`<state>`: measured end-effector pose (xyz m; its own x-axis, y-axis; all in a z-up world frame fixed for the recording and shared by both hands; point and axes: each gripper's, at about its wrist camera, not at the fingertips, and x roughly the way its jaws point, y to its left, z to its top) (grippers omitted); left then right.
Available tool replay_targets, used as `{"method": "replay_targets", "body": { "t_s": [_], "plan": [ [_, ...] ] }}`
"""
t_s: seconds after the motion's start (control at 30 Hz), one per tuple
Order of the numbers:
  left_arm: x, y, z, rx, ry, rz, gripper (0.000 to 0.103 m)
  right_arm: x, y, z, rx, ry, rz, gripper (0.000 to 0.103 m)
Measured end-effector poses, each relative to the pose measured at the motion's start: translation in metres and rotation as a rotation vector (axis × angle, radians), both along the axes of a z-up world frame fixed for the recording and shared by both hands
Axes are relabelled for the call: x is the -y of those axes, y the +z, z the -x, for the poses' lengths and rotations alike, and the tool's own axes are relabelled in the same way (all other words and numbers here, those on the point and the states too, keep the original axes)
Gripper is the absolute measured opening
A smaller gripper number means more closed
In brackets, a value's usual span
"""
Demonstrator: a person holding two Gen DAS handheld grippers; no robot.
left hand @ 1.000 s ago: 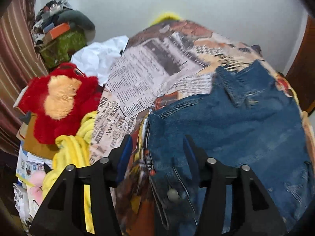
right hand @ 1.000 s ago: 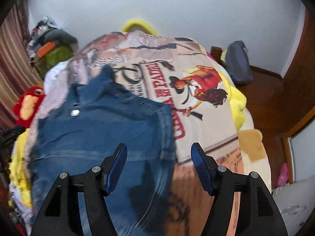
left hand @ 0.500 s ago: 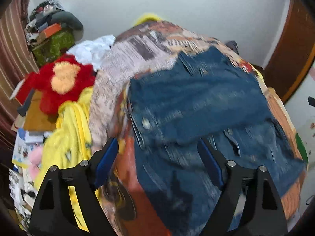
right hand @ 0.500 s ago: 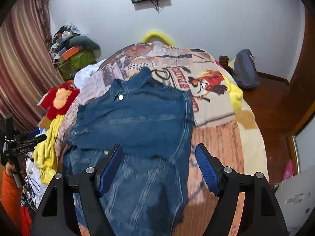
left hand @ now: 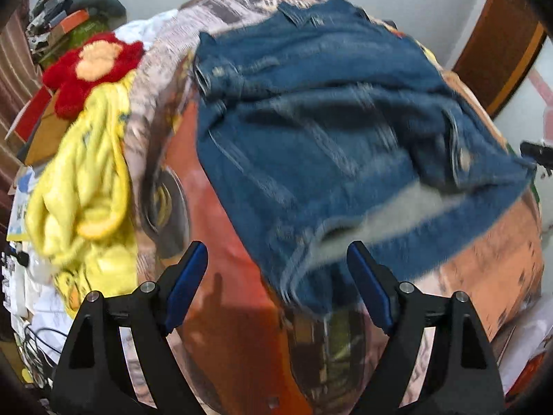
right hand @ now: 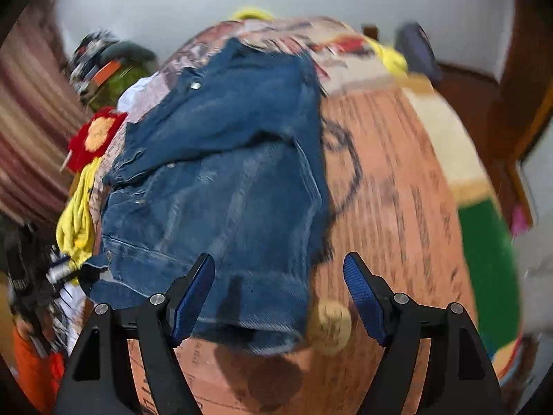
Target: Fold large clothes
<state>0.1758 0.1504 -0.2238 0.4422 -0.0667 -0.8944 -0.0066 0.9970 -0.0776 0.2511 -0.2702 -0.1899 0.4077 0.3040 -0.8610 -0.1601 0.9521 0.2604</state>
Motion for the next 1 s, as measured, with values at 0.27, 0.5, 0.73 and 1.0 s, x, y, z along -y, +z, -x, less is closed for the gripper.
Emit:
{"method": "replay_targets", "body": {
  "t_s": [0.27,0.5,0.73,1.0],
  "plan": [
    [0.004,-0.028,-0.012,-0.004,0.089,-0.062,0.082,0.029,-0.028,0.006,-0.114,-0.105,-0.109,0.075],
    [-0.012,-0.019,-0.011,0.052,0.173,-0.085,0.017,0.015,-0.029,0.015,-0.066,-0.038,-0.02,0.075],
    [-0.065,0.004,0.025,0.114,0.328,0.158,0.013,0.017,-0.031,0.016,-0.05,-0.035,-0.015,0.075],
    [-0.046,-0.034,0.039,-0.043,0.251,0.117,0.023,0.018,-0.027,0.018,-0.049,-0.041,-0.013,0.075]
  ]
}}
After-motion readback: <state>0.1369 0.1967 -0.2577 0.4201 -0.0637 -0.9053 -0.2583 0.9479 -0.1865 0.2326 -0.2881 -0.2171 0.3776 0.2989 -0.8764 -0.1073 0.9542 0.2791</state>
